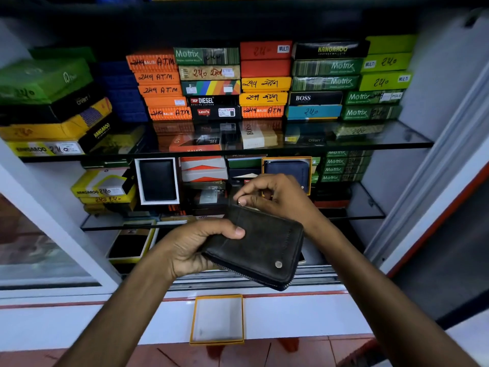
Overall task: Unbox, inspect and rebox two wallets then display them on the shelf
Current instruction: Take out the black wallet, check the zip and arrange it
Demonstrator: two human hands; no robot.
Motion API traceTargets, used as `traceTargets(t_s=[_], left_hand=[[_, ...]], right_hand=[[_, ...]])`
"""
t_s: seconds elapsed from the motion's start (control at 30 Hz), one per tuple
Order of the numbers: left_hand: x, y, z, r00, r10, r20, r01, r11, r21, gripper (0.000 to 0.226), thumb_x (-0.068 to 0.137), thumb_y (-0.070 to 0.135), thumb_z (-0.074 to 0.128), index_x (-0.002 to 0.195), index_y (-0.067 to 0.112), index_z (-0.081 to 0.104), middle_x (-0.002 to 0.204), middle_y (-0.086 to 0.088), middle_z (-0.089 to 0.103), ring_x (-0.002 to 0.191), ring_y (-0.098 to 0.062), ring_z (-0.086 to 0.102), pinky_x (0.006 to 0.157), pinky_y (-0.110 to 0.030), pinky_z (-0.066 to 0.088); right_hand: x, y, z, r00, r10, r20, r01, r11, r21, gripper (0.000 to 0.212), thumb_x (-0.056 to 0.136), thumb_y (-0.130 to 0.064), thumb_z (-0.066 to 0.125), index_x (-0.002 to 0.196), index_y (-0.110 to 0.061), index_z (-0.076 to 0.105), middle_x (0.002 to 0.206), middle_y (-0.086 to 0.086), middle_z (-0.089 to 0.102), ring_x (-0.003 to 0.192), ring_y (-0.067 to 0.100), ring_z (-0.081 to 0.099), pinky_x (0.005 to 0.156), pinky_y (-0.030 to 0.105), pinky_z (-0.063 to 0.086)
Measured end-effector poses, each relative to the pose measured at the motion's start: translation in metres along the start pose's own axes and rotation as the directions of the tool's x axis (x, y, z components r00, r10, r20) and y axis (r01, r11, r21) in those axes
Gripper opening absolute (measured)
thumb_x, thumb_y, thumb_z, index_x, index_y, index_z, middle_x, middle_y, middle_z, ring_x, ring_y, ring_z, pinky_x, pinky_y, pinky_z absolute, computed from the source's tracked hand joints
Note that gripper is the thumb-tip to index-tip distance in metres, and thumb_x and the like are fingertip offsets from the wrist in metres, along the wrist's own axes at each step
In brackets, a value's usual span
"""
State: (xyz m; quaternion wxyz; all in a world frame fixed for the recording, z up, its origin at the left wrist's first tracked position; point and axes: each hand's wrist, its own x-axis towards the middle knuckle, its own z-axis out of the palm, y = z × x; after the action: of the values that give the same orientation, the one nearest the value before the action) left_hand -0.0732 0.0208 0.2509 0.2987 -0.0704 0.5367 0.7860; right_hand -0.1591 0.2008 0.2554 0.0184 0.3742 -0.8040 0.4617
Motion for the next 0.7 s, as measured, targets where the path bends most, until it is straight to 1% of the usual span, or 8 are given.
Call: traceTargets(t_s=[0.07,0.13,0.27,0.4,0.47,0.53,0.6,0.7], left_hand=[[0.001,-0.003,0.004,1.0,-0.03,-0.001,0.03,0.999,0.044,0.063,0.025,0.014,0.095,0.084,0.003,0.078,0.088,-0.015,0.077,0.076,-0.024,0.073,0.071,-0.033,0.061],[0.002,-0.005,0.009,0.999,-0.05,0.008,0.05,0.997,0.065,0.052,0.034,0.008,0.09,0.084,0.004,0.078,0.087,-0.014,0.077,0.075,-0.023,0.074,0.071,-0.031,0.061],[0.001,-0.003,0.016,0.999,0.025,-0.035,-0.023,0.997,0.076,0.029,0.053,0.013,0.078,0.081,0.007,0.079,0.084,-0.01,0.078,0.073,-0.019,0.074,0.07,-0.03,0.061],[-0.005,0.0,0.018,0.974,0.168,-0.15,-0.149,0.98,0.133,0.014,0.068,0.015,0.08,0.082,0.011,0.08,0.084,-0.007,0.079,0.071,-0.015,0.074,0.065,-0.031,0.061],[-0.008,0.001,0.016,0.949,0.225,-0.221,-0.2,0.971,0.127,0.02,0.068,0.021,0.072,0.084,0.012,0.079,0.083,-0.006,0.078,0.071,-0.014,0.074,0.06,-0.029,0.062],[-0.009,0.004,0.012,0.923,0.261,-0.282,-0.229,0.963,0.142,0.032,0.068,0.027,0.072,0.095,0.01,0.077,0.088,-0.006,0.078,0.076,-0.014,0.073,0.062,-0.027,0.059],[-0.011,0.007,0.009,0.907,0.288,-0.308,-0.248,0.955,0.163,0.044,0.07,0.03,0.071,0.107,0.006,0.072,0.097,-0.009,0.077,0.08,-0.014,0.072,0.066,-0.027,0.058],[-0.014,0.009,0.01,0.886,0.376,-0.272,-0.331,0.923,0.198,0.044,0.076,0.025,0.066,0.116,0.007,0.067,0.107,-0.012,0.076,0.087,-0.015,0.074,0.068,-0.027,0.061]], right_hand=[[0.0,0.004,0.0,0.999,-0.018,0.036,0.018,1.0,0.012,0.015,0.082,-0.024,0.076,0.092,-0.014,0.08,0.089,-0.001,0.078,0.067,0.014,0.068,0.056,0.022,0.047],[0.0,0.007,0.0,0.999,-0.023,0.046,0.021,0.998,0.052,0.015,0.079,-0.024,0.078,0.091,-0.014,0.08,0.087,-0.002,0.078,0.071,0.018,0.069,0.062,0.036,0.052],[-0.003,0.013,-0.003,0.997,0.075,0.026,-0.078,0.976,0.204,0.023,0.08,-0.02,0.077,0.1,-0.009,0.076,0.088,0.014,0.077,0.071,0.013,0.065,0.064,0.03,0.05],[-0.029,0.019,-0.013,0.915,0.401,-0.035,-0.336,0.808,0.484,0.036,0.093,-0.035,0.057,0.106,-0.006,0.074,0.099,0.02,0.076,0.084,0.022,0.069,0.07,0.03,0.054],[-0.043,0.016,-0.019,0.844,0.535,0.023,-0.458,0.7,0.548,0.054,0.093,-0.05,0.046,0.104,-0.005,0.075,0.094,0.02,0.075,0.08,0.026,0.068,0.06,0.026,0.056],[-0.054,0.01,-0.024,0.808,0.572,0.143,-0.534,0.609,0.586,0.067,0.083,-0.061,0.046,0.104,-0.004,0.074,0.086,0.016,0.073,0.07,0.025,0.068,0.053,0.026,0.058],[-0.062,0.001,-0.027,0.821,0.537,0.195,-0.527,0.58,0.621,0.056,0.075,-0.055,0.057,0.1,-0.009,0.075,0.085,0.012,0.077,0.063,0.021,0.071,0.053,0.025,0.06],[-0.067,-0.009,-0.031,0.874,0.469,0.129,-0.439,0.647,0.623,0.027,0.07,-0.03,0.071,0.094,-0.017,0.076,0.081,0.004,0.078,0.061,0.012,0.071,0.057,0.023,0.061]])
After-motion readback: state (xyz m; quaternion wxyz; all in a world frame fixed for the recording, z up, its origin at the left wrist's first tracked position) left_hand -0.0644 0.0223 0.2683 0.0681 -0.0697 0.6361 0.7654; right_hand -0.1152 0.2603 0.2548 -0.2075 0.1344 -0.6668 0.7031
